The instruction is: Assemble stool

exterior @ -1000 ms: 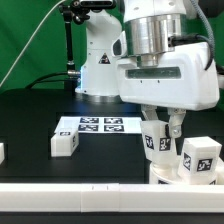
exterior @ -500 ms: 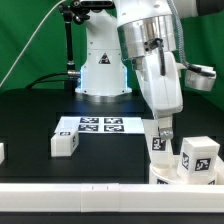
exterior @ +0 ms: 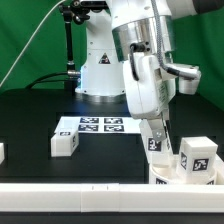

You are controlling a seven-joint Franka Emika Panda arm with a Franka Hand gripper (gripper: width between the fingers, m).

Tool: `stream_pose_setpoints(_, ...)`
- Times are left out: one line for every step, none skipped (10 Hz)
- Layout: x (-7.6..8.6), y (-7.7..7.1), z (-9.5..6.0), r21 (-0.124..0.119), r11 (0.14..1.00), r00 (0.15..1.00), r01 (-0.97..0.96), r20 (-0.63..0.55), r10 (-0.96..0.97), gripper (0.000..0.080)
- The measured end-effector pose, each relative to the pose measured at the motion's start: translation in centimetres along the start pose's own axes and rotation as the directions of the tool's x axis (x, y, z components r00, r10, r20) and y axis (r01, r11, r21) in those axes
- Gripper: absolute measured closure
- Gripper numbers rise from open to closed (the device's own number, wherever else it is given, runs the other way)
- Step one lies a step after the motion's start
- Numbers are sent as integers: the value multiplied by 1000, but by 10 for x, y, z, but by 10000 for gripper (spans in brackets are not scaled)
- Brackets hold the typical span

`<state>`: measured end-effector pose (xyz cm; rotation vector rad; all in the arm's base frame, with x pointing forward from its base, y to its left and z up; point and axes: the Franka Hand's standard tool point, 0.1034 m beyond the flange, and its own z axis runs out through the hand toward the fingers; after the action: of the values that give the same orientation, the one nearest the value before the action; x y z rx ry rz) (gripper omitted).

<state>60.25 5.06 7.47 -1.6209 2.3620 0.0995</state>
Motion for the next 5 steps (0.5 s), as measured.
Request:
stream_pose_setpoints(1, 0, 0, 1, 997, 997, -73, 8, 73, 456)
stream_pose_setpoints(1, -1, 0, 2, 997, 997, -80, 9, 80, 456)
stream_pose_setpoints(0, 0, 0, 1, 987, 987, -158, 15, 158, 456)
stream_pose_setpoints(-1, 1, 0, -1, 978, 978, -209, 18, 209, 456)
stream_pose_setpoints(-1, 1, 0, -1, 984, 984, -179, 18, 179, 275)
